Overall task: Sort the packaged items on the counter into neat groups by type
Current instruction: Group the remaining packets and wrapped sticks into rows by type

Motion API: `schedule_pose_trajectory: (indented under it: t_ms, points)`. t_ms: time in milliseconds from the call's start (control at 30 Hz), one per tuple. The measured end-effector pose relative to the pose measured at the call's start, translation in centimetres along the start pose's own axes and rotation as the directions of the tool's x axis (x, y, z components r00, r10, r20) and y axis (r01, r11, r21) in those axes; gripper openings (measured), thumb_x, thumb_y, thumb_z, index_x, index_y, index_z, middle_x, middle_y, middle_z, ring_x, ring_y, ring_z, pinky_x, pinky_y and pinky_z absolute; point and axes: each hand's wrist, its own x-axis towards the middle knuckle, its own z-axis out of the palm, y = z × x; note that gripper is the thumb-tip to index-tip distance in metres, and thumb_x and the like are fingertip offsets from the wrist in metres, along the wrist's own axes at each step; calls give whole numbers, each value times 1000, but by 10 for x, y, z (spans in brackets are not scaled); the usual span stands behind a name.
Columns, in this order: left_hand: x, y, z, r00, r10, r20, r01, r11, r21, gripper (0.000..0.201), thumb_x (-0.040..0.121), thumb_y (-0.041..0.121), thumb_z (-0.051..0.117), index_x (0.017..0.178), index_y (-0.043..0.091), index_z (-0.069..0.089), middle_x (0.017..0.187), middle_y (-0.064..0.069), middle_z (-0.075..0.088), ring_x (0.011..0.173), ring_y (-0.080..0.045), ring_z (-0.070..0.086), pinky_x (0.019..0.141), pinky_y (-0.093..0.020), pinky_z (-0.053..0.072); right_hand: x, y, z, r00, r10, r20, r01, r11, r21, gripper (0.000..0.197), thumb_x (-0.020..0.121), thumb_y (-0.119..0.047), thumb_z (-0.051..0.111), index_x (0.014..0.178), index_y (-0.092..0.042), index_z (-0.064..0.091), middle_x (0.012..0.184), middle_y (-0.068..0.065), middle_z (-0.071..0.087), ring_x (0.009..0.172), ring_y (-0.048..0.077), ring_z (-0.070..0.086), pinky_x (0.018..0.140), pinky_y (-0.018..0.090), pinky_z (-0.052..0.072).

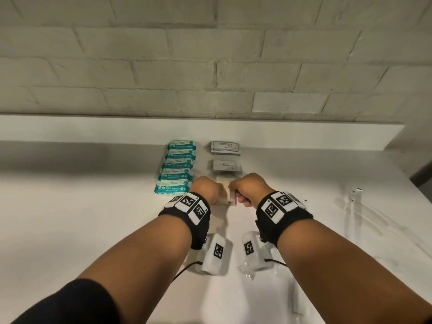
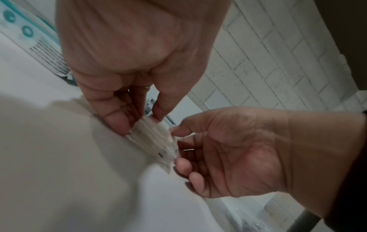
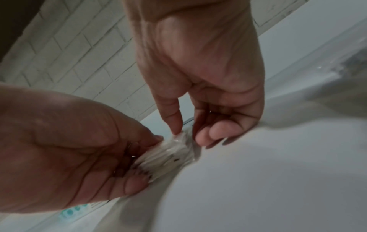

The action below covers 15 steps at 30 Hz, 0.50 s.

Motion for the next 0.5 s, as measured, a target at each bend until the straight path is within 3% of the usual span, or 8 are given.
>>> schedule_pose_trajectory:
  t_ms: [100,233,333,367,433,500]
  points:
    - [1,-2,0,998,-44,-52,43,999,-16,34,85,28,60,103,-1,67,105,-16,69,95,-30,67,83,-32,55,-2,-2,-1,999,3,35,-2,1000,-31,21,80,-10,60,60,-6,57,57,9,48,44,20,39,43,23,29]
    - [-12,-4,-3,991,-27,-132,13,995,-100,50,88,39,55,119,0,56,120,-20,61,106,-35,61,93,-40,50,-19,-6,-23,994,-23,104,28,999,-44,13,87,-17,55,77,-10,54,62,6,48,46,18,40,43,22,32]
    - [-45,5,-7,956,100,-277,-150,975,-166,53,89,40,57,131,9,46,132,-17,46,114,-31,52,101,-42,43,-39,-3,-64,985,-149,82,163,965,-204,19,94,-26,50,97,-9,57,81,8,61,65,23,56,60,32,47]
    - [-58,11,-8,951,161,-265,-213,960,-181,50,89,40,57,129,12,48,130,-14,48,107,-27,54,97,-39,44,-45,0,-78,976,-201,87,219,926,-308,21,95,-25,49,105,-9,59,91,8,65,74,24,61,66,33,49]
    - [-85,20,-2,959,258,-118,-274,950,-150,39,89,39,58,121,16,54,117,-5,56,91,-17,56,81,-30,44,-58,16,-103,958,-255,131,285,797,-532,26,95,-25,52,116,-17,64,113,4,66,96,22,64,82,33,50]
    - [-105,27,10,948,314,62,-316,948,36,33,89,41,59,111,17,60,104,0,60,88,-17,58,69,-27,40,-70,38,-120,956,-207,207,292,637,-714,30,94,-27,54,122,-26,63,130,-4,59,115,17,57,98,31,43]
